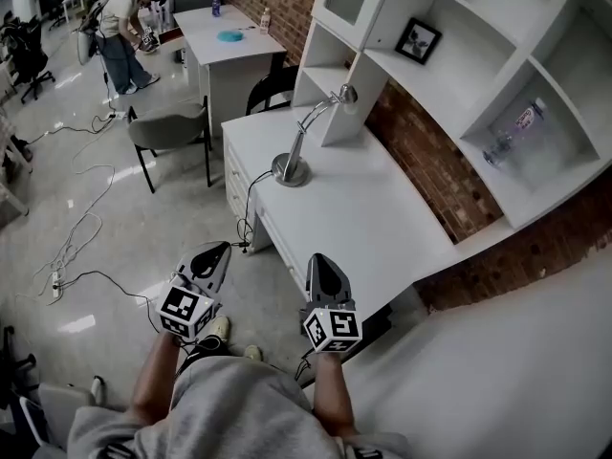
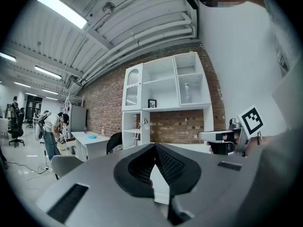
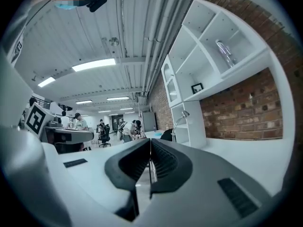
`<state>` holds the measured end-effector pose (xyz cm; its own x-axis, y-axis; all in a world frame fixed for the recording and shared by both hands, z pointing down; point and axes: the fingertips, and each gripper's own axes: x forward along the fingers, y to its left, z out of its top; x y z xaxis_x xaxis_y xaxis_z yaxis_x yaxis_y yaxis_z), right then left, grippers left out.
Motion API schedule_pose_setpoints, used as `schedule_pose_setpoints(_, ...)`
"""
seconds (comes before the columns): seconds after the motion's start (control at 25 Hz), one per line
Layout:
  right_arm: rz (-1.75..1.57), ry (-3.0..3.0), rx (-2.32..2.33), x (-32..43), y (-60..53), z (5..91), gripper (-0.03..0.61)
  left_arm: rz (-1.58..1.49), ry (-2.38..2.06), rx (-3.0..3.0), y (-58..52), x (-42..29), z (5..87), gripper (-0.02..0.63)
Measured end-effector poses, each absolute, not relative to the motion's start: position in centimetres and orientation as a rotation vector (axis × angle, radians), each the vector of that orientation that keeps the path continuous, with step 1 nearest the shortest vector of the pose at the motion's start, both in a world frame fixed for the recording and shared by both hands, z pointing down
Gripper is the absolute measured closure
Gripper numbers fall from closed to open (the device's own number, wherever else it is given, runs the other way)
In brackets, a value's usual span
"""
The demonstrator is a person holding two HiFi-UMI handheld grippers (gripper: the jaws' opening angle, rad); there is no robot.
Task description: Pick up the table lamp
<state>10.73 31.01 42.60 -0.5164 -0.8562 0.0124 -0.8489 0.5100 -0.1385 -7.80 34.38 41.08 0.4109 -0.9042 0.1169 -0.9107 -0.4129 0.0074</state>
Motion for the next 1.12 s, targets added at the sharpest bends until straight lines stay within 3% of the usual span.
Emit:
schedule_pose_setpoints(0.6,-0.194,2.653,-1.543,14.6,27.8,43.3,0.555,0.172,-1.592,2.610,29.9,-3.4,41.9,0.611)
schedule_pose_setpoints(1.12,-0.204,2.591,-1.683,13.7,18.0,43.9,0.555,0.164,-1.472,2.651,18.3,-5.2,42.8,0.611)
